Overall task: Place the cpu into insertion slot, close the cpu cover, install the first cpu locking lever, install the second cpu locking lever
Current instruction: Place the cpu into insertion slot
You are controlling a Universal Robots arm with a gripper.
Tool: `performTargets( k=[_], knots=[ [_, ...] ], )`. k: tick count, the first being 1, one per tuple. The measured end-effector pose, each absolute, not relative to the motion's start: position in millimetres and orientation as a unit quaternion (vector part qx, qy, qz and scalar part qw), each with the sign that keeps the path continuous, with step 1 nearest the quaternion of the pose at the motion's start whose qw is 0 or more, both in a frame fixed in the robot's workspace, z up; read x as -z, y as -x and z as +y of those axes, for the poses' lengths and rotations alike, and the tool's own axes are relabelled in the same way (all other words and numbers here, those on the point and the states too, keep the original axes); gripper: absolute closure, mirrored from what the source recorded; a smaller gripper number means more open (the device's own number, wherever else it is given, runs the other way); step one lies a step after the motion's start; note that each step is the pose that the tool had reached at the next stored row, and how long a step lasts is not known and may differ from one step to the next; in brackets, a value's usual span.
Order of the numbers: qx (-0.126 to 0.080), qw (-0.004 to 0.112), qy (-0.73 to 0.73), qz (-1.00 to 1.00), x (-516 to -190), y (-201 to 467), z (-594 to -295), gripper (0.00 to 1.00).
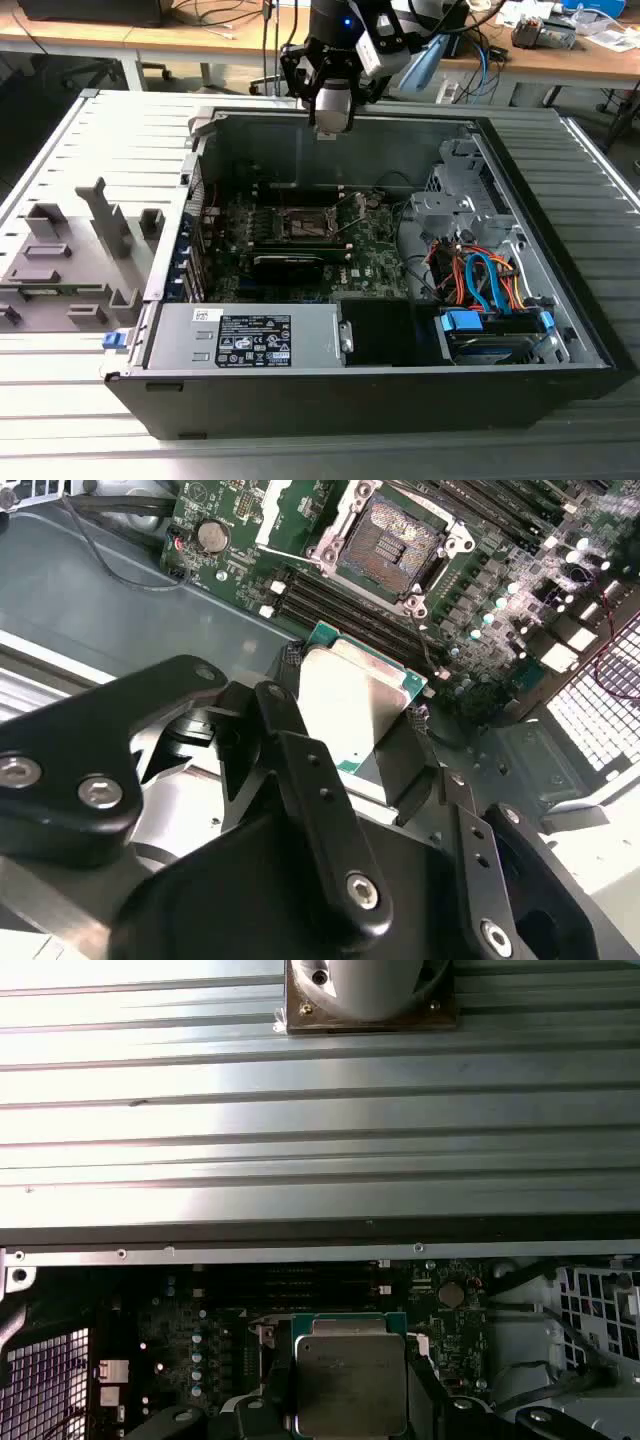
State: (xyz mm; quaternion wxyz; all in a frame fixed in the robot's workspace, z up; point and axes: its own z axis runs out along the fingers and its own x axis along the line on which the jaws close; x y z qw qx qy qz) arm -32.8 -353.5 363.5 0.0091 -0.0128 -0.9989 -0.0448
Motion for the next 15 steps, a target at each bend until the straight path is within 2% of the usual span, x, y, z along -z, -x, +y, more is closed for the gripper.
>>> performTargets(
  k=[15],
  knots=[
    [0.044, 0.009, 0.013, -0.999, -363.0, 32.8, -362.1, 0.46]
  ],
)
